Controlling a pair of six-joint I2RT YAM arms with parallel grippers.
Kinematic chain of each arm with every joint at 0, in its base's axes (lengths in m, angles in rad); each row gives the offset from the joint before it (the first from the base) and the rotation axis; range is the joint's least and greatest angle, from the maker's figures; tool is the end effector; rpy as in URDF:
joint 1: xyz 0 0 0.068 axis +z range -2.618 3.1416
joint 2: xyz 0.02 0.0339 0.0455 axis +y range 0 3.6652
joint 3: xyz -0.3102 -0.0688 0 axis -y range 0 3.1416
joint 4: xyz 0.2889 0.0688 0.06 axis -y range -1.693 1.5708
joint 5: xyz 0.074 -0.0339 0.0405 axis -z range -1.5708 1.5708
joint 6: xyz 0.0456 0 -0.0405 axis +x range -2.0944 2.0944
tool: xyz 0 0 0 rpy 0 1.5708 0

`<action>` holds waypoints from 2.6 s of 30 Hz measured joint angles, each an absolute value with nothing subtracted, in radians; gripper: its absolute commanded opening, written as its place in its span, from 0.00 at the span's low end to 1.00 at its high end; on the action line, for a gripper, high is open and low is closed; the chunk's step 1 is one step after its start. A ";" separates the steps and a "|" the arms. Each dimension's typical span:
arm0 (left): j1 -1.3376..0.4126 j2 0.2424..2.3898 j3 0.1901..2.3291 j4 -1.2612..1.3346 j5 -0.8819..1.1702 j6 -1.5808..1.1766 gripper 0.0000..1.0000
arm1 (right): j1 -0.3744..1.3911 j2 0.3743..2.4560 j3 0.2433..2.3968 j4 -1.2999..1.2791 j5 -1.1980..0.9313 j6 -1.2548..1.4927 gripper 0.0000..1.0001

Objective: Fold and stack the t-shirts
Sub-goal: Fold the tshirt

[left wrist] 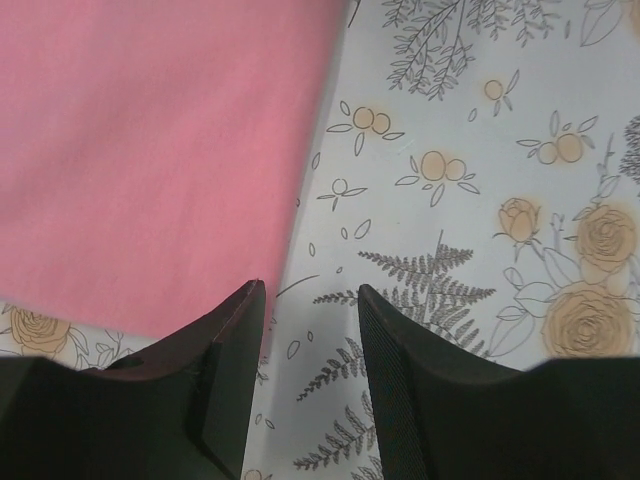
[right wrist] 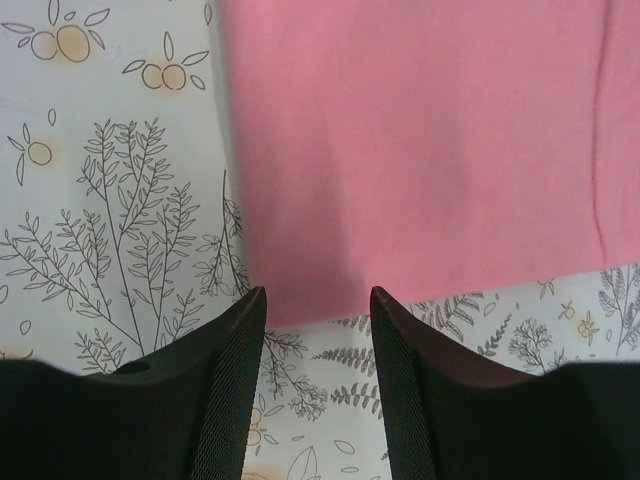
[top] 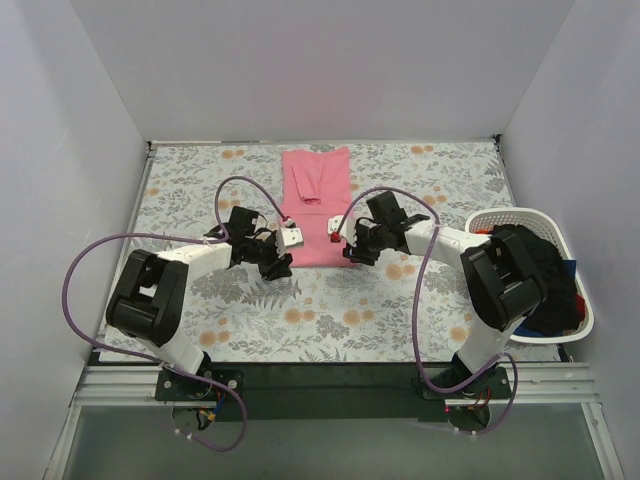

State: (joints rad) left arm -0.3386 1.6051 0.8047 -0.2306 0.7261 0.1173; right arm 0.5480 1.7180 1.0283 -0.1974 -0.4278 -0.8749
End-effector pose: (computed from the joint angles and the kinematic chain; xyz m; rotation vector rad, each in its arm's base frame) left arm 0.3016 -0.1383 0.1652 0.8226 2.3809 -1.0224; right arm 0.3311 0.2243 0.1933 -1.6920 1.6813 0.3720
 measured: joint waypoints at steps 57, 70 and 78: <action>-0.296 1.656 1.193 -0.630 0.705 0.294 0.00 | 0.515 1.663 1.287 -0.480 -0.448 -0.867 0.01; -0.377 1.206 1.073 -0.970 0.841 0.260 0.00 | 0.602 1.219 1.030 -0.754 -0.614 -0.846 0.01; -0.379 1.277 1.176 -1.022 0.825 0.163 0.00 | 0.588 1.286 1.130 -0.841 -0.638 -0.866 0.01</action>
